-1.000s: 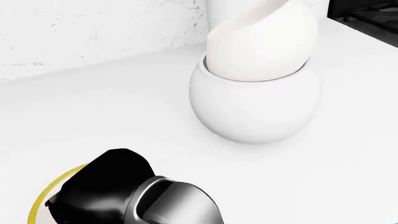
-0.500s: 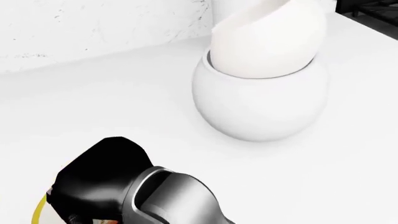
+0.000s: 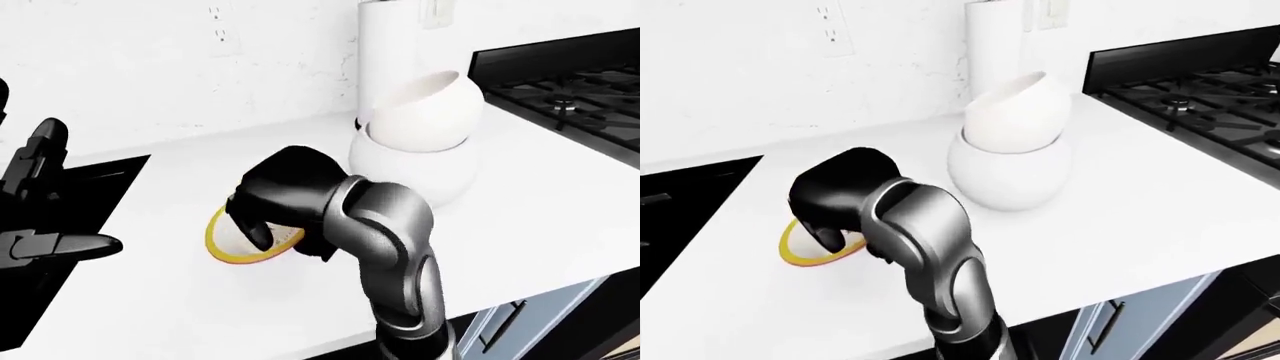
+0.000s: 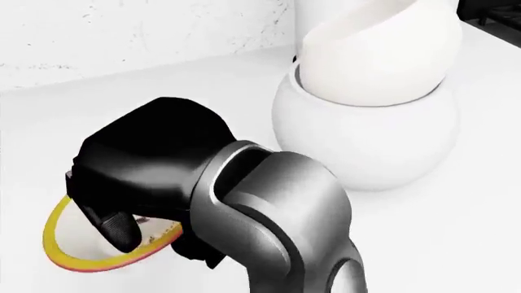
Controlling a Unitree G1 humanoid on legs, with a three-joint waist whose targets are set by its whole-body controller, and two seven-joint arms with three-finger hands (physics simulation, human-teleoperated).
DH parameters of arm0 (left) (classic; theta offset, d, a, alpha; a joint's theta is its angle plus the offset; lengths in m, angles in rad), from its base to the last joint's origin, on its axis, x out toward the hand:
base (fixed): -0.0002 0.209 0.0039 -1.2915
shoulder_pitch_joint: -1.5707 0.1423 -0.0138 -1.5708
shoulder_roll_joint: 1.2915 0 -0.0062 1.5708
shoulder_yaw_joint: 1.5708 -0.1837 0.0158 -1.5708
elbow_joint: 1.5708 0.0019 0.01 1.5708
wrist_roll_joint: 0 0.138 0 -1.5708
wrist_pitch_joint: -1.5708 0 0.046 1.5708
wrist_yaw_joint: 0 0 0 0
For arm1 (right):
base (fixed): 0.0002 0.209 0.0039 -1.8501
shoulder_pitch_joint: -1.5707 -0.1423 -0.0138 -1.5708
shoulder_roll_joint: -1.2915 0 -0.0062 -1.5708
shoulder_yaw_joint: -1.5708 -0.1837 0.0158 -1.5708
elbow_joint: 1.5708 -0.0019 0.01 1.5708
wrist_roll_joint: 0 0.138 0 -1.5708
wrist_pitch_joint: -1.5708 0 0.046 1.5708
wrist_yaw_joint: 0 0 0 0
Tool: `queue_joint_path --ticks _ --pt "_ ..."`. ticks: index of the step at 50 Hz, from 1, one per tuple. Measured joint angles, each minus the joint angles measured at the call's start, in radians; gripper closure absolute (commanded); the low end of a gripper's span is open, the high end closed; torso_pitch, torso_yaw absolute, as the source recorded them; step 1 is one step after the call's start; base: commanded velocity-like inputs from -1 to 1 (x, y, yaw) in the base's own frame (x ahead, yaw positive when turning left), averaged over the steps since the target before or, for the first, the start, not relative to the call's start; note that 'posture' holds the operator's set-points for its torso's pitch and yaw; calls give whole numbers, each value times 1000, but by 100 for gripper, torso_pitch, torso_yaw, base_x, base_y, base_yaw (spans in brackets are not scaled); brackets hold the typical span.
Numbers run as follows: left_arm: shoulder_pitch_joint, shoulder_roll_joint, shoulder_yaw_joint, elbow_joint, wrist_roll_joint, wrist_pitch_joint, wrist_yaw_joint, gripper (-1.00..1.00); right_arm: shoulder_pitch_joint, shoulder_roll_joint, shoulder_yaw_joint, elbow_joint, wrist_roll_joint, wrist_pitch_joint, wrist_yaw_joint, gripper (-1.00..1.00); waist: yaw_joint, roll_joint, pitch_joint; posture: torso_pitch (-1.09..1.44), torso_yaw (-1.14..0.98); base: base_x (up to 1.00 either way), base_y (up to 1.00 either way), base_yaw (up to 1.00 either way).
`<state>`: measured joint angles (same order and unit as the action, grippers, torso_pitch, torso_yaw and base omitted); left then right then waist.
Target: Stack the bowls from largest to smallest.
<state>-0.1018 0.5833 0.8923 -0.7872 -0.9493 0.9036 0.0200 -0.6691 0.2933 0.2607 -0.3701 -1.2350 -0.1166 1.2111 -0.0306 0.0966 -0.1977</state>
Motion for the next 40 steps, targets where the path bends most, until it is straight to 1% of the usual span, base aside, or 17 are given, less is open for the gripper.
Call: queue_joint_path --ticks 3,5,8,14,17,23,28,34,38,40 --pt "-1 2 1 -5 -6 3 2 -100 -116 -45 -64 -17 41 61 51 95 0 -1 5 -30 0 0 0 0" --pt "0 3 4 -6 -9 4 6 -100 -178 -75 -97 -38 61 108 71 95 -2 -2 7 -30 0 0 0 0" --pt "-3 9 9 -9 -22 11 15 -100 -273 -129 -130 -42 102 174 95 95 -4 -1 10 -30 0 0 0 0" --pt "-1 18 11 -6 -37 6 22 -100 -445 -257 -183 30 191 269 117 95 -8 0 21 -30 0 0 0 0" --pt "1 16 10 3 -33 1 16 -100 -501 -315 -197 88 233 285 102 98 -10 1 27 -30 0 0 0 0" --pt "-1 8 -10 8 -6 -7 4 -100 -634 -449 -246 312 311 276 34 100 -13 -1 38 -30 0 0 0 0" --pt "-3 2 1 -2 -19 5 11 -100 -704 -532 -270 452 348 255 -28 100 -15 -2 42 -30 0 0 0 0" --pt "-1 12 4 1 -32 4 14 -100 -789 -603 -276 649 372 206 -89 100 -18 2 47 -30 0 0 0 0" --pt "1 18 20 5 -45 8 16 -100 -847 -630 -276 773 359 170 -145 100 -20 5 48 -30 0 0 0 0" --pt "4 17 20 6 -46 4 15 -100 -861 -635 -277 816 349 151 -172 100 -21 6 47 -30 0 0 0 0"
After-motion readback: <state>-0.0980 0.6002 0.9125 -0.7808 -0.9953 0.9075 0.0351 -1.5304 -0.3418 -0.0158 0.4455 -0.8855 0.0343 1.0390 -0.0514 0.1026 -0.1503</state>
